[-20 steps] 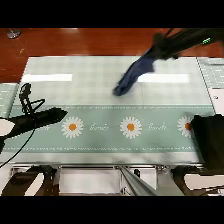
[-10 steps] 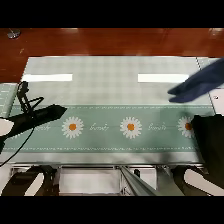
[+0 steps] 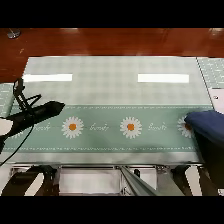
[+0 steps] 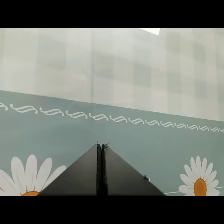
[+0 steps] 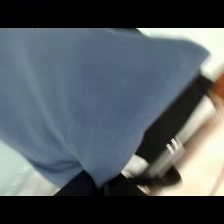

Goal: Fold the shirts.

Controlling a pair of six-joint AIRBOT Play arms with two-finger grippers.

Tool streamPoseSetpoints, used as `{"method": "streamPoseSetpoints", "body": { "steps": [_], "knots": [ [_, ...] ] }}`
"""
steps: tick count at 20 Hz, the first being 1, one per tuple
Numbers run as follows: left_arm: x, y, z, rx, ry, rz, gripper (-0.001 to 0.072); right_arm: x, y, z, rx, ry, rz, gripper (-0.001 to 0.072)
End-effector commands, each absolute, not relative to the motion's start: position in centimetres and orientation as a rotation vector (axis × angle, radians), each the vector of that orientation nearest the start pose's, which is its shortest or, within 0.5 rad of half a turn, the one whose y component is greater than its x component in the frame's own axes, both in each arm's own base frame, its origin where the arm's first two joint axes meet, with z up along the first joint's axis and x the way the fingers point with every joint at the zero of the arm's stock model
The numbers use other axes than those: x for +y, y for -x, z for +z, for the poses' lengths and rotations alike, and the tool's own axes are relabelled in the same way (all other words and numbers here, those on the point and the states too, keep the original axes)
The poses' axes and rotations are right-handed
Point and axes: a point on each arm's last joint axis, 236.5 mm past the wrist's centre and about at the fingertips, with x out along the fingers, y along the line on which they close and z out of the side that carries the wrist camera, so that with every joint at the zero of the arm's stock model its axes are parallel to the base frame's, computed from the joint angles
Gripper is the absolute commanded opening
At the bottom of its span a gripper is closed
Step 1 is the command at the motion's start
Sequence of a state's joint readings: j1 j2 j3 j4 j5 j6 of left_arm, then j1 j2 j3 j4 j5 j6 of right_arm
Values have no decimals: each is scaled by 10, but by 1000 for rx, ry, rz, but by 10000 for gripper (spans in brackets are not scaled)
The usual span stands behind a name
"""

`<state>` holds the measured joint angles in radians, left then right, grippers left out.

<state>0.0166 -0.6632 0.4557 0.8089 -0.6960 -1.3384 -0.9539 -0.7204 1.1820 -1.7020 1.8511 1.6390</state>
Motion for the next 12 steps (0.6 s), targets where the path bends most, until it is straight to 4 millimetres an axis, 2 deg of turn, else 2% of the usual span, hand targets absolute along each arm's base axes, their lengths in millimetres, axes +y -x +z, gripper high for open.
{"method": "streamPoseSetpoints", "body": {
  "steps": [1, 2, 4, 5, 6, 7, 8, 9, 10, 11, 12],
  "knots": [
    [-100, -305, 29, 816, 533, -281, 28, -158, -23, 101, 1383, -795, -1189, 475],
    [-101, -304, 27, 825, 534, -284, 28, -160, -31, 97, 1387, -801, -1153, 627],
    [-103, -303, 21, 852, 517, -296, 28, -171, -57, 95, 1327, -811, -1080, 628],
    [-104, -304, 17, 866, 498, -307, 28, -181, -76, 100, 1259, -813, -1046, 623],
    [-105, -305, 14, 885, 483, -318, 28, -191, -105, 109, 1161, -833, -984, 565],
    [-107, -309, 14, 897, 455, -340, 28, -195, -140, 120, 1066, -869, -892, 373],
    [-110, -316, 21, 902, 427, -370, 27, -194, -182, 136, 954, -922, -755, 147],
    [-114, -325, 34, 902, 408, -401, 27, -189, -231, 162, 824, -976, -591, 23],
    [-118, -338, 53, 892, 392, -435, 27, -182, -278, 192, 711, -988, -428, 18],
    [-123, -353, 79, 871, 373, -472, 27, -170, -316, 219, 639, -951, -291, 17],
    [-128, -369, 110, 840, 346, -511, 26, -150, -352, 242, 603, -877, -172, 17]
  ]
}}
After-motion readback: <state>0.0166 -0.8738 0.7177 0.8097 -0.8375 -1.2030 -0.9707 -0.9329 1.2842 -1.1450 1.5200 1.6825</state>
